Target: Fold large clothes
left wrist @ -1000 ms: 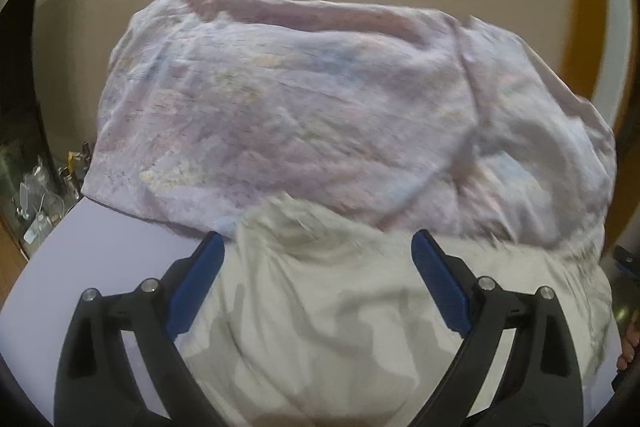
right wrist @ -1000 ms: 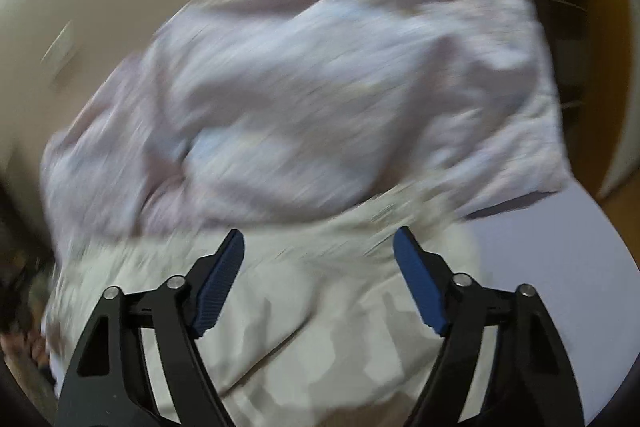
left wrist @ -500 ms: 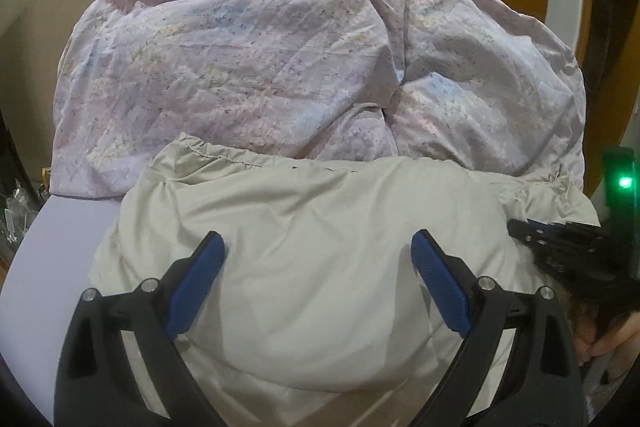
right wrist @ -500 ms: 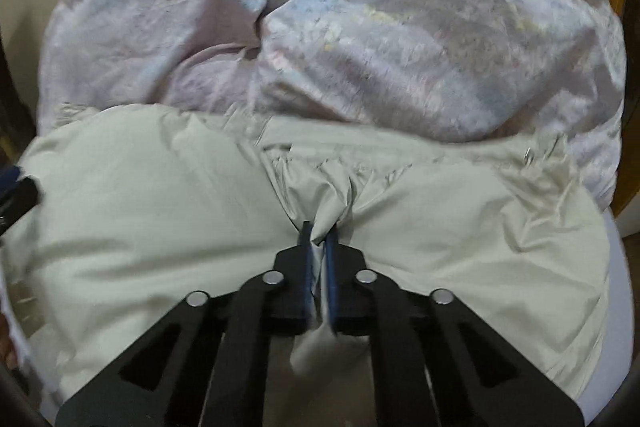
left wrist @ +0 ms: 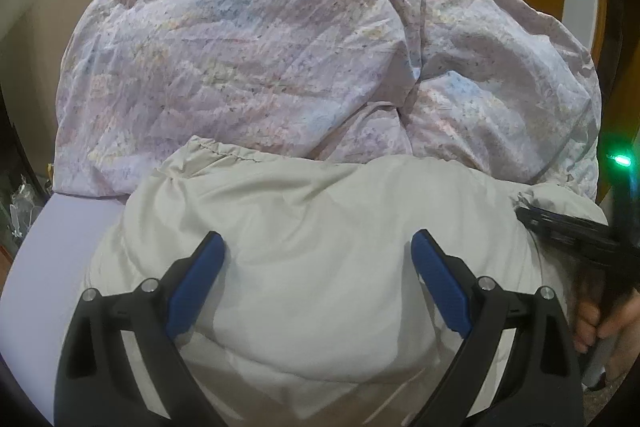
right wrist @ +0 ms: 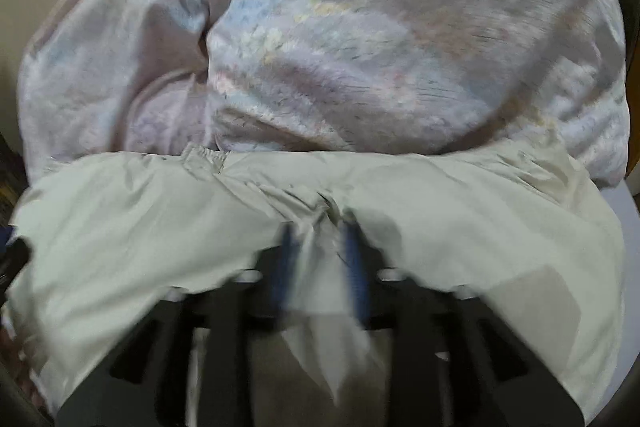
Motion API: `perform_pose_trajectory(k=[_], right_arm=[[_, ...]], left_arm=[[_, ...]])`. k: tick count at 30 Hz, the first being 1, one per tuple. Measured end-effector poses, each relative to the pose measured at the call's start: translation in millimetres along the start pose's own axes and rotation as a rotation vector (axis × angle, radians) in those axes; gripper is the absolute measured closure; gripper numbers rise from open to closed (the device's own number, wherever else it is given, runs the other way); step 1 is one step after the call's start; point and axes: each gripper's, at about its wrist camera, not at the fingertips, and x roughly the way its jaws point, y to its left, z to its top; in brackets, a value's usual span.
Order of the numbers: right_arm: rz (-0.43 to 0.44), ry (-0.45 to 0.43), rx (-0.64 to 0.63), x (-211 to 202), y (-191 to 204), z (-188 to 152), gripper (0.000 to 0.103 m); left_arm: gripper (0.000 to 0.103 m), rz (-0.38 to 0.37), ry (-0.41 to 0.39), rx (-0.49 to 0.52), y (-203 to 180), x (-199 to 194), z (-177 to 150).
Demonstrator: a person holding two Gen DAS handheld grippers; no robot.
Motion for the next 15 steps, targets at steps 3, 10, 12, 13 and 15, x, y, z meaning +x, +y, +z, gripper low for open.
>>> perform_pose_trajectory(k=[3, 10, 12, 13, 15], right_arm=[[0.003, -0.041, 0.035, -24, -25, -5, 0.056], [-0.131, -0.091, 0.087, -44, -71, -8, 0.057], [-0.166, -0.090, 0.096, -44, -82, -11, 0.058], [-0.179, -0.089, 0.097, -44, -87, -13, 0.058], [-0.194, -0.083, 0.090, -35, -85, -11, 0.058]], left_arm=[[0.009, 0.003, 0.004, -0.010, 1, 1, 0], [0.009, 0.047, -0.010, 0.011, 2, -1, 7], [0.009, 0.065, -0.016, 0.019, 3, -1, 10], [0.009, 0.078, -0.021, 0.023, 5, 0, 11], [0.009, 0.097, -0.025, 0.027, 7, 1, 13]])
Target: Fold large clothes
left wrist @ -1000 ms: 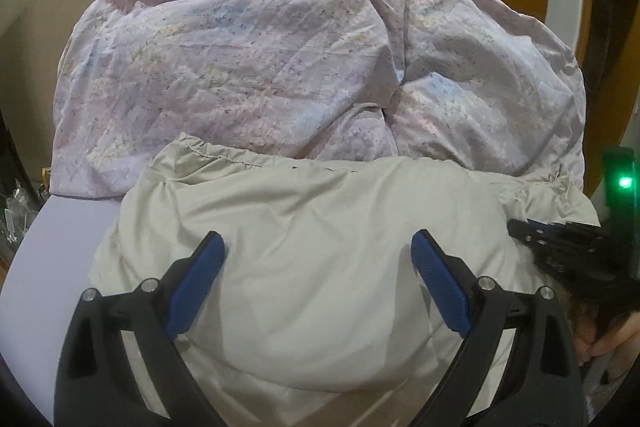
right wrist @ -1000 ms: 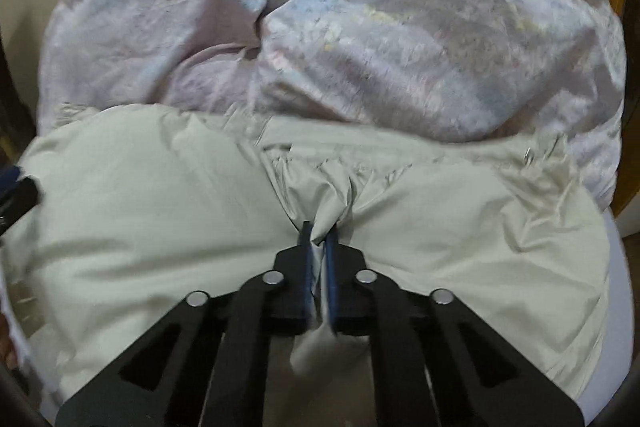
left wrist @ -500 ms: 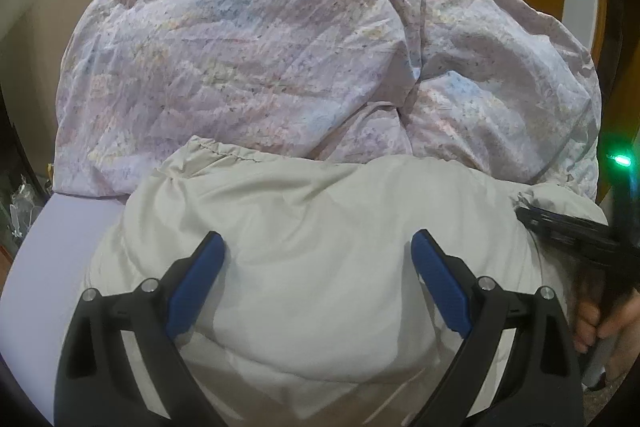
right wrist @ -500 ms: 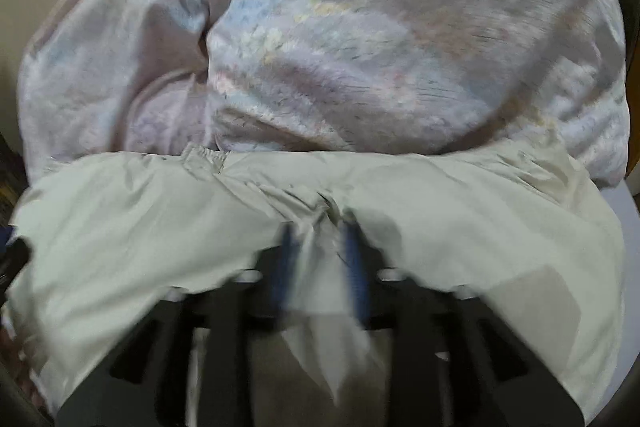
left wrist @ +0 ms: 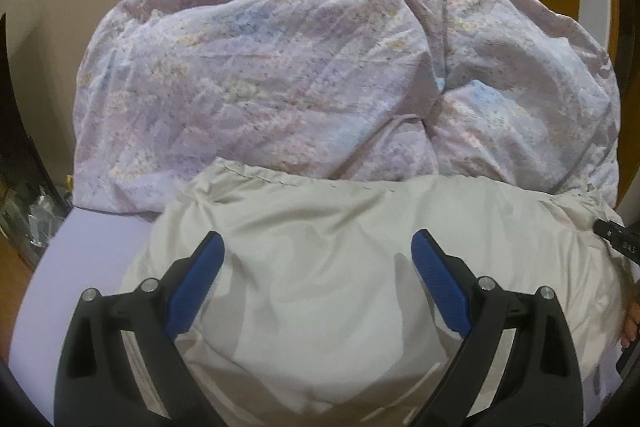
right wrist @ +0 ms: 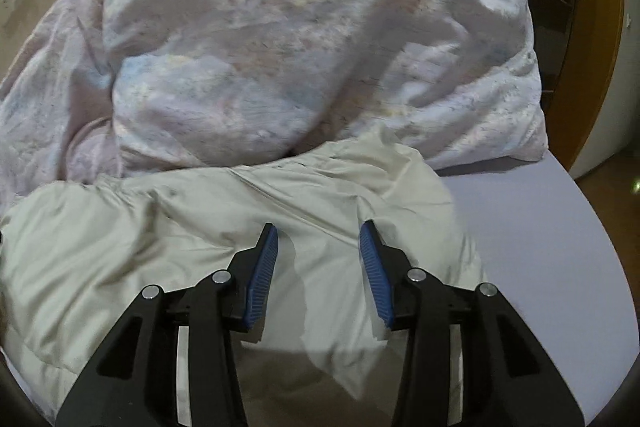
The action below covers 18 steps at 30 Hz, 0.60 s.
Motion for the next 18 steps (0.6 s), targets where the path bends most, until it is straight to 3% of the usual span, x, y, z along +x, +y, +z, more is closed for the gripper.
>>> perform_pose_trajectory(k=[11, 18], right_arm=[[-0.058, 0.034, -0.024, 29, 4, -9, 0.058], [-0.111, 0.027, -0.060, 47, 14, -13, 0.056]], left_arm=[[0.009, 0.112, 0.024, 0.005, 19, 30, 4], [0.002, 0.128, 0.053, -0.033, 37, 60, 0]])
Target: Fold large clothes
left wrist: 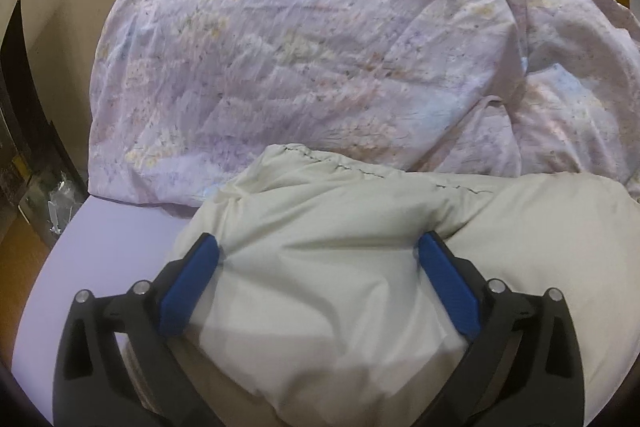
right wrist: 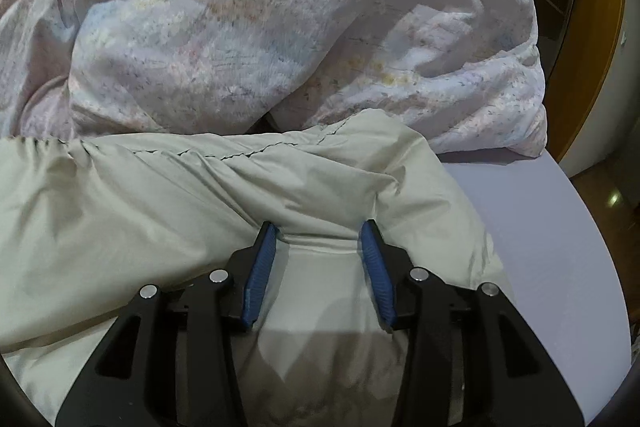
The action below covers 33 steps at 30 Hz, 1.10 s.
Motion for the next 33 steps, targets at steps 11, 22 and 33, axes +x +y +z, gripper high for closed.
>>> perform_pose_trajectory(k=[11, 22, 33], right_arm=[[0.029, -0.004, 0.009, 13, 2, 2, 0.055], [0.027, 0.029, -0.010, 27, 3, 7, 0.054], [0.034, 0.032, -0.006, 32, 2, 8, 0.053]], left_arm=[[0.002, -0.041, 0.028, -0.053, 7, 30, -4], [0.002, -0.030, 0.078, -0.041, 4, 51, -7], [0.002, -0.056, 0.107, -0.062, 7, 64, -8]])
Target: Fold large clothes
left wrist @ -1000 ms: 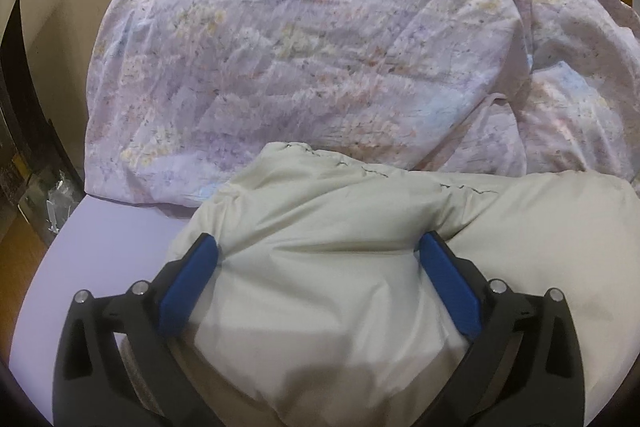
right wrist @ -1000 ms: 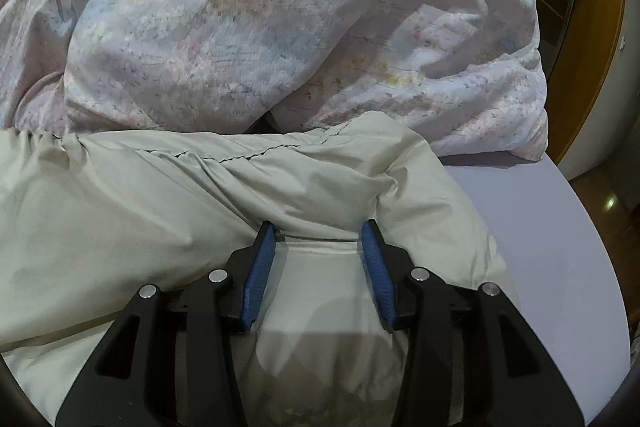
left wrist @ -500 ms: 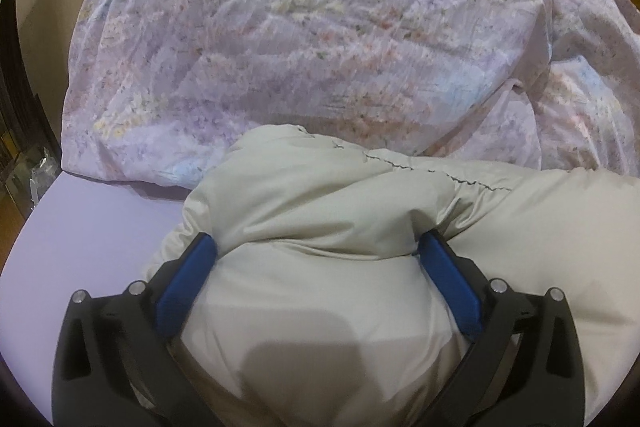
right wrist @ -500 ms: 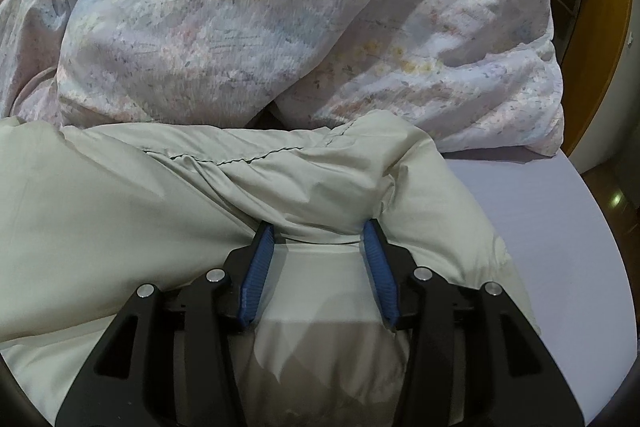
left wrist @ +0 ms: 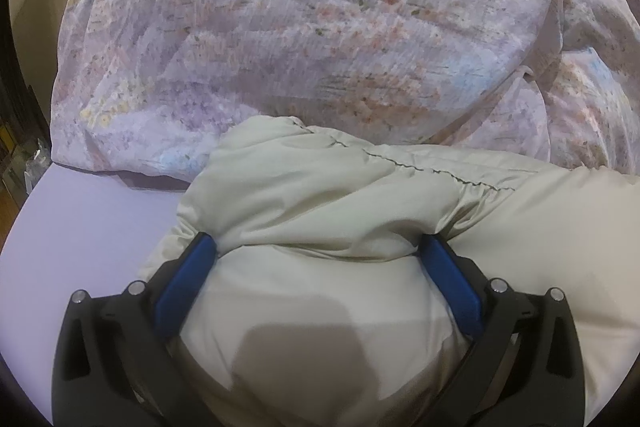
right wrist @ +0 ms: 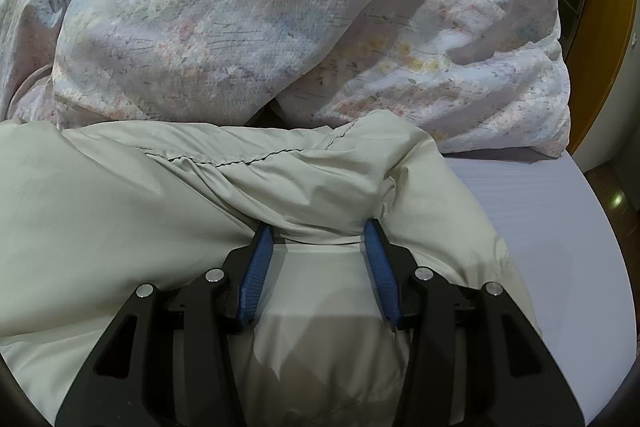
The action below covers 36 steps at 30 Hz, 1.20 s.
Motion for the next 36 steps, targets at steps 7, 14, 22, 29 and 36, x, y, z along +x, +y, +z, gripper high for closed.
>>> perform_pose_trajectory(k=[7, 14, 22, 29, 36], right_arm=[[0.001, -0.008, 0.016, 4, -7, 2, 0.052], [0.077, 0.013, 0.182, -53, -38, -12, 0.032], [0.205, 0.132, 0.519, -112, -124, -72, 0.021], [0.387, 0.268, 0.656, -94, -127, -109, 0.021], [0.486, 0.244, 0.731, -78, -123, -118, 0.022]], left_arm=[[0.002, 0.009, -0.001, -0.009, 3, 1, 2], [0.002, -0.015, -0.020, -0.023, 7, -67, -15], [0.003, -0.087, -0.028, -0.162, 76, -152, -68], [0.006, -0.176, 0.117, -0.337, 99, -138, -103], [0.022, -0.323, 0.187, -0.476, 84, -106, -116]])
